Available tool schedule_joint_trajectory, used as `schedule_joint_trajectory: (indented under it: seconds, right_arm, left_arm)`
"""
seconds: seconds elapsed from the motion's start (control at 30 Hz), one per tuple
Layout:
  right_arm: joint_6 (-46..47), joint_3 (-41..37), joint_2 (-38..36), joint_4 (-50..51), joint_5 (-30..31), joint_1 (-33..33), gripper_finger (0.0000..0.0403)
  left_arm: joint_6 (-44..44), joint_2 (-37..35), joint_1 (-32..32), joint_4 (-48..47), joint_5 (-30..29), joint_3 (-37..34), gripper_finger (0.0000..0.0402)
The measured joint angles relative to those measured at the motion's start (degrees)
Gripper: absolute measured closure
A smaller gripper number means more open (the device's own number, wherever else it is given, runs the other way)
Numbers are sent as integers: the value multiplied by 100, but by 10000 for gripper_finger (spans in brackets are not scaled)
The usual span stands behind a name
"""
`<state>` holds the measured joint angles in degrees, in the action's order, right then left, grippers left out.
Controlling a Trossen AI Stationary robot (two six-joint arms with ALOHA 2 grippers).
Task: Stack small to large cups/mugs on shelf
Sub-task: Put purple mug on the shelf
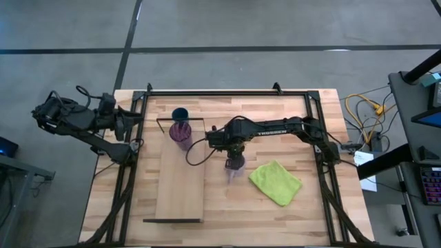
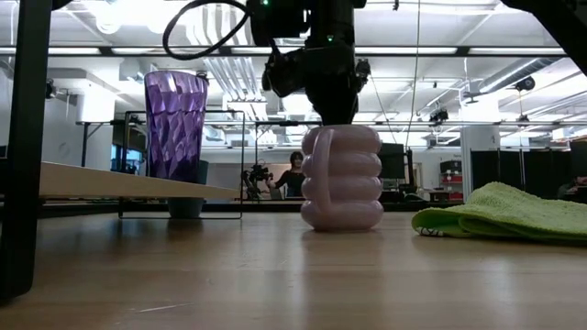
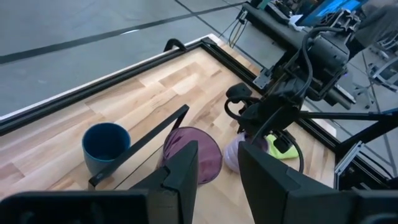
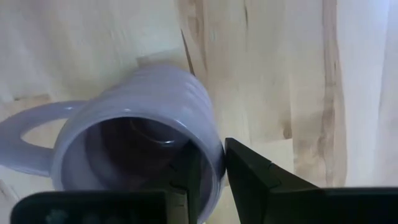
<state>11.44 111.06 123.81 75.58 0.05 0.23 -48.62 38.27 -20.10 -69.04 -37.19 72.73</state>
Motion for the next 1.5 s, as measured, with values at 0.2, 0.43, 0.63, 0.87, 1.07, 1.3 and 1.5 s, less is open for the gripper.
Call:
schedule_joint_trajectory:
  seconds: [0.2, 0.43, 0.63, 0.87, 1.07, 1.3, 1.5]
  right_arm:
    - [-17, -105, 0, -42, 20, 0, 379]
    - [50, 427, 16, -83, -46, 51, 383]
    - [48, 1589, 0, -161, -71, 96, 383]
    - [-380, 2087, 11, -1154, -216, 184, 383]
    - [-386, 2026, 15, -1501, -195, 185, 383]
    - [-672, 1895, 26, -2040, -205, 188, 383]
    - [-846, 1554, 26, -2932, -620, 170, 383]
  left_arm:
    - [-8, -2, 0, 0, -54, 0, 301]
    - [-6, -53, 0, 0, -90, 0, 301]
    - [-13, -77, -1, 2, -226, 0, 301]
    - [-15, -67, 0, 2, -241, 0, 301]
    - [-16, -80, -2, 2, -247, -2, 301]
    - [-24, -67, -2, 2, -347, -4, 301]
    - [-37, -53, -1, 4, -374, -7, 301]
